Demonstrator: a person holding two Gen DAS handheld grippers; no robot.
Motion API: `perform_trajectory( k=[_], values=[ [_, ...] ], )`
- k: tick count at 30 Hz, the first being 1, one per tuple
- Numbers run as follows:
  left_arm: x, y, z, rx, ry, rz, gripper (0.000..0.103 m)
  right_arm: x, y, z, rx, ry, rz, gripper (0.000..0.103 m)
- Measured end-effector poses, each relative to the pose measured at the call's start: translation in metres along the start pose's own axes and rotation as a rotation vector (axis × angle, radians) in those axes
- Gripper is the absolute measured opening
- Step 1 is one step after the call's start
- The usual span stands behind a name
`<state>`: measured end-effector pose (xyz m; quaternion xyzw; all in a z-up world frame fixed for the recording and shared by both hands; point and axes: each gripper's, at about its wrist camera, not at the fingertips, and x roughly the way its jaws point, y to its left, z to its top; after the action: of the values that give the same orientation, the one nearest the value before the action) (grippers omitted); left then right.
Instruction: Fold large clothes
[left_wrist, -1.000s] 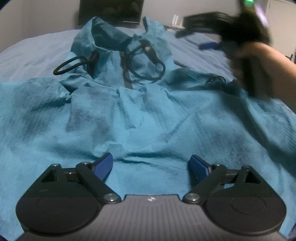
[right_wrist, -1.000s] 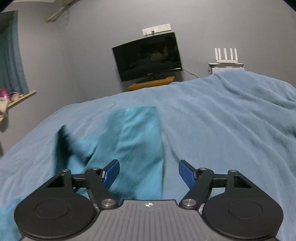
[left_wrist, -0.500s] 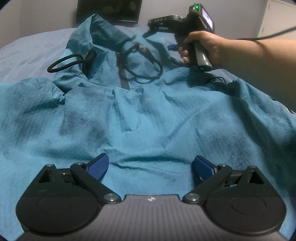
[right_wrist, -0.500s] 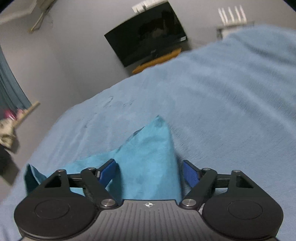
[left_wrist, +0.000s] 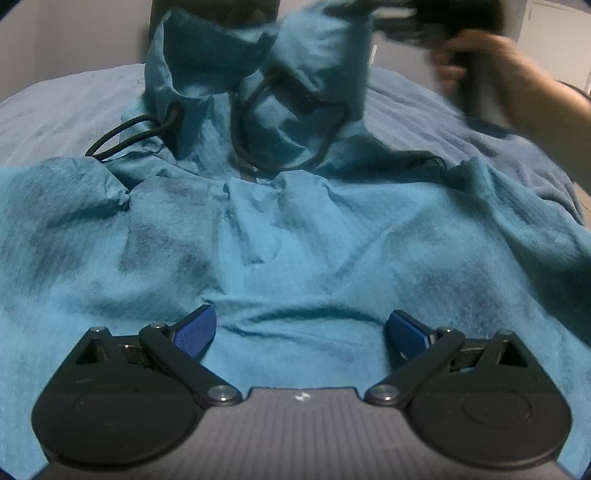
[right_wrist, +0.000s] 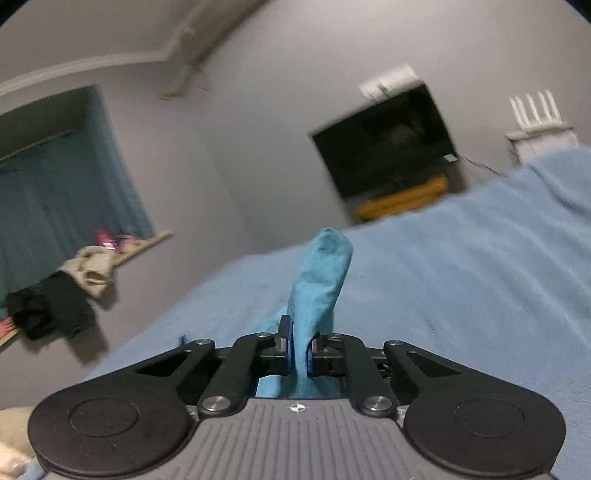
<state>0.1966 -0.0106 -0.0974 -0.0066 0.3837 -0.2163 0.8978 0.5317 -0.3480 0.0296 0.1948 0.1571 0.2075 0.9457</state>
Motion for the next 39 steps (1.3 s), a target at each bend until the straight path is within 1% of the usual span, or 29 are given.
perform_trajectory(
  k=[3, 6, 9, 11, 13, 16, 18, 20, 21, 23, 24, 25, 27, 28, 29, 31, 33, 34, 37, 39],
  values=[
    [-0.009, 0.01, 0.0, -0.036, -0.009, 0.002, 0.099, -0.045, 0.028, -0.01, -0.066, -0.018, 0.049, 0.007],
    [-0.027, 0.025, 0.0, -0.105, -0.031, 0.039, 0.098, -0.095, 0.059, -0.032, -0.123, -0.018, 0.064, 0.007],
    [-0.059, 0.042, 0.004, -0.177, -0.098, 0.067, 0.098, -0.141, 0.079, -0.056, -0.146, -0.002, 0.072, 0.007],
    [-0.085, 0.05, 0.007, -0.199, -0.161, 0.093, 0.098, -0.179, 0.094, -0.078, -0.188, 0.024, 0.061, 0.007],
    [-0.113, 0.057, 0.007, -0.21, -0.229, 0.138, 0.098, -0.202, 0.108, -0.103, -0.237, 0.067, 0.043, 0.008],
    [-0.148, 0.066, 0.004, -0.231, -0.303, 0.201, 0.098, -0.23, 0.125, -0.139, -0.274, 0.141, 0.027, 0.011],
    [-0.169, 0.07, 0.0, -0.23, -0.343, 0.249, 0.098, -0.239, 0.13, -0.158, -0.304, 0.188, -0.013, 0.017],
    [-0.189, 0.072, -0.006, -0.223, -0.378, 0.294, 0.098, -0.251, 0.127, -0.172, -0.265, 0.235, -0.037, 0.022],
    [-0.197, 0.072, -0.008, -0.221, -0.39, 0.309, 0.098, -0.257, 0.126, -0.177, -0.241, 0.254, -0.042, 0.028],
    [-0.212, 0.073, -0.013, -0.223, -0.413, 0.332, 0.098, -0.267, 0.126, -0.181, -0.208, 0.277, -0.05, 0.037],
    [-0.218, 0.073, -0.016, -0.228, -0.421, 0.336, 0.098, -0.277, 0.124, -0.183, -0.184, 0.281, -0.041, 0.038],
    [-0.222, 0.072, -0.017, -0.234, -0.426, 0.333, 0.098, -0.283, 0.124, -0.183, -0.159, 0.275, -0.03, 0.04],
    [-0.223, 0.067, -0.019, -0.24, -0.419, 0.313, 0.098, -0.293, 0.127, -0.181, -0.118, 0.253, -0.017, 0.057],
    [-0.22, 0.062, -0.018, -0.236, -0.413, 0.305, 0.098, -0.298, 0.126, -0.178, -0.086, 0.237, 0.001, 0.059],
    [-0.217, 0.058, -0.017, -0.225, -0.409, 0.295, 0.098, -0.298, 0.122, -0.169, -0.063, 0.223, 0.016, 0.061],
    [-0.213, 0.049, -0.016, -0.193, -0.405, 0.273, 0.098, -0.303, 0.123, -0.162, -0.011, 0.206, 0.022, 0.067],
    [-0.204, 0.043, -0.018, -0.167, -0.396, 0.246, 0.098, -0.295, 0.115, -0.155, 0.076, 0.203, 0.014, 0.079],
    [-0.198, 0.037, -0.02, -0.158, -0.384, 0.233, 0.098, -0.286, 0.109, -0.149, 0.116, 0.205, -0.002, 0.081],
    [-0.17, 0.029, -0.022, -0.132, -0.333, 0.181, 0.098, -0.263, 0.098, -0.156, 0.188, 0.232, -0.086, 0.081],
    [-0.153, 0.023, -0.026, -0.095, -0.275, 0.167, 0.098, -0.243, 0.091, -0.162, 0.221, 0.27, -0.127, 0.08]
  ],
)
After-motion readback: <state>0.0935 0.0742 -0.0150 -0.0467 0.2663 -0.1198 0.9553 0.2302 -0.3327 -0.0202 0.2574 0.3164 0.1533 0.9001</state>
